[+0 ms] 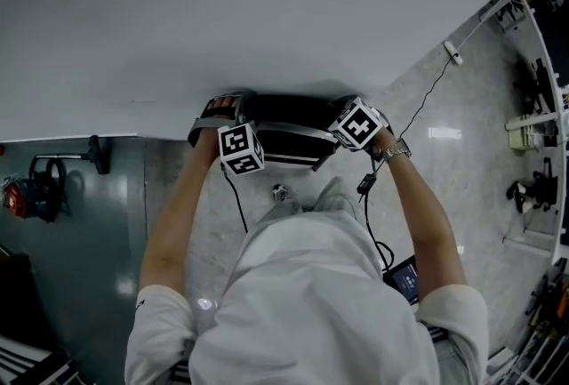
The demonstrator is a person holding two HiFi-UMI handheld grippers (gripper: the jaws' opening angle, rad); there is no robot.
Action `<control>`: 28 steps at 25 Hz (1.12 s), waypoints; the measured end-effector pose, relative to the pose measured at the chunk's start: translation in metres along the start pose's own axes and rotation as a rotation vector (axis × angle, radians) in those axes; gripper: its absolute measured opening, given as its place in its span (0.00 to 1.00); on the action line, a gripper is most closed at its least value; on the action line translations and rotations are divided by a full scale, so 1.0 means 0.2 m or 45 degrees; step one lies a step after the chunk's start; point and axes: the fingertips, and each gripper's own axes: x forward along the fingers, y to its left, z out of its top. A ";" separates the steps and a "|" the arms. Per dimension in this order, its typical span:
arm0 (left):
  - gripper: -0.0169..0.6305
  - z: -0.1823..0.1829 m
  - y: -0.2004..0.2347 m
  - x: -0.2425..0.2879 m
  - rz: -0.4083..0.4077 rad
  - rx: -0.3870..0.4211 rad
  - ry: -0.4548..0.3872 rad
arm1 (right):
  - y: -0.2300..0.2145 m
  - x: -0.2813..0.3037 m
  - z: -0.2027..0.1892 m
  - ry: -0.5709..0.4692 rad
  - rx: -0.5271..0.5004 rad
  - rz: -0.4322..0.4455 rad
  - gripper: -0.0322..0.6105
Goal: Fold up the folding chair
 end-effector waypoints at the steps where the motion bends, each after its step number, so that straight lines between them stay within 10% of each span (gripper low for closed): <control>1: 0.42 -0.01 -0.01 0.00 -0.005 -0.019 0.008 | 0.00 -0.02 0.01 -0.011 0.010 0.004 0.36; 6: 0.42 -0.06 0.01 -0.03 0.010 -0.116 0.009 | -0.04 -0.14 0.03 -0.068 0.085 0.018 0.36; 10: 0.40 -0.05 0.05 -0.09 0.062 -0.421 -0.077 | -0.03 -0.21 0.00 -0.110 0.124 0.025 0.36; 15: 0.15 -0.12 0.04 -0.27 0.373 -0.753 -0.090 | 0.09 -0.25 -0.03 -0.217 0.224 0.140 0.36; 19: 0.09 -0.10 -0.11 -0.40 0.508 -0.912 -0.038 | 0.08 -0.32 -0.05 -0.418 0.289 0.083 0.06; 22: 0.06 -0.09 -0.24 -0.48 0.609 -1.012 0.049 | 0.12 -0.34 -0.07 -0.507 0.271 0.091 0.06; 28: 0.04 0.02 -0.50 -0.55 0.707 -1.771 -0.032 | 0.26 -0.37 -0.19 -0.587 0.297 0.239 0.06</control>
